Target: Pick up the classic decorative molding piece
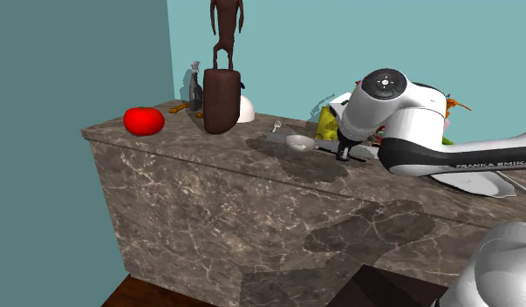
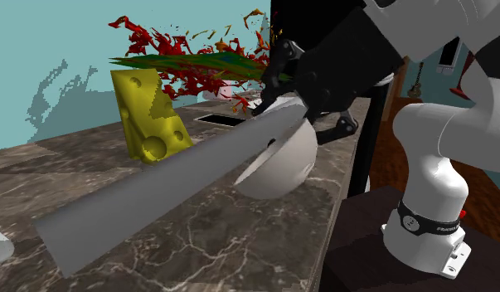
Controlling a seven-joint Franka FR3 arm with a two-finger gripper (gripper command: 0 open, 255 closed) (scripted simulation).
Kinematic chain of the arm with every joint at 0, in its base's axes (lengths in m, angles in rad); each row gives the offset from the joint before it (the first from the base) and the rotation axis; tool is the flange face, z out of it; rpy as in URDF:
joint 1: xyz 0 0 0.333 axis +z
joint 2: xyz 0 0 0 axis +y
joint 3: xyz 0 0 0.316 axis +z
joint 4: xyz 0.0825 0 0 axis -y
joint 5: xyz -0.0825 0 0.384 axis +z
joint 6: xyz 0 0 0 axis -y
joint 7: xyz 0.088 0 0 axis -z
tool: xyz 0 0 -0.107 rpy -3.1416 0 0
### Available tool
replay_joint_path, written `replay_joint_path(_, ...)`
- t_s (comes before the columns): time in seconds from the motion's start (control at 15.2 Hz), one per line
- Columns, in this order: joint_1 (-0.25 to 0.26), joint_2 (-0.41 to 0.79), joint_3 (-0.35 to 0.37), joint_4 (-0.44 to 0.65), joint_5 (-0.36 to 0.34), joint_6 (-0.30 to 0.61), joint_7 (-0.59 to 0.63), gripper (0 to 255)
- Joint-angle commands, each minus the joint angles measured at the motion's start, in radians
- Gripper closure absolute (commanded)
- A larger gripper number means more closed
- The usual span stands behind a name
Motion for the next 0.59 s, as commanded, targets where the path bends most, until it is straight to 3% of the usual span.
replay_joint_path(0.0, 0.006, -0.011, -0.004, 0.020, 0.013, -0.023, -0.023, 255)
replay_joint_path(0.53, 0.014, -0.021, -0.012, 0.087, 0.041, -0.084, -0.081, 255)
